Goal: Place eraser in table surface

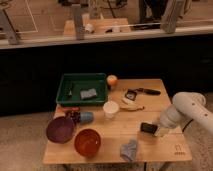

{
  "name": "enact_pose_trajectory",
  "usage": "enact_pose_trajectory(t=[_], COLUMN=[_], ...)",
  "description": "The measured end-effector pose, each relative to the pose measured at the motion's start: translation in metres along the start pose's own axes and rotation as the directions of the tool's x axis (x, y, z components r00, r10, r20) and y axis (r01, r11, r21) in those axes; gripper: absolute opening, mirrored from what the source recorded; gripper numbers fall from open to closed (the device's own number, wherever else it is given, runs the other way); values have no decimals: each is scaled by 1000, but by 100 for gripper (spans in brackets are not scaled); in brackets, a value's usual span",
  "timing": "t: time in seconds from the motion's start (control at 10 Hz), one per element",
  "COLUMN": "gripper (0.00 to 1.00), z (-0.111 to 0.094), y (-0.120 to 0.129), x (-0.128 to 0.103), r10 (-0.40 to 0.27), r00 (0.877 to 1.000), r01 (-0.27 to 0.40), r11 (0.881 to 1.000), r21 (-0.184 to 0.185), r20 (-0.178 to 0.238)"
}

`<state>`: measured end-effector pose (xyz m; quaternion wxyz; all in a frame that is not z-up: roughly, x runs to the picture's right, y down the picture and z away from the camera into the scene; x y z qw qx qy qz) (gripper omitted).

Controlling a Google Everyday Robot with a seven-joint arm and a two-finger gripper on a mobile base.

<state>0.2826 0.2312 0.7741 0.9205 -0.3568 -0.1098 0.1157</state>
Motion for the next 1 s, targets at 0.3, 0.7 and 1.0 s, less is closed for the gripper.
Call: enact_pose_trajectory(t=[0.3,0.7,1.0], gripper=[56,80,80], z=[6,6,2], y=[2,-2,-6], x=[-2,-3,-4], r10=[-2,6,15], r00=[1000,1000,1000], r01=[2,-6,-15], r11=[1000,1000,1000], r21=[-11,4,10], r20=[5,-12,-5])
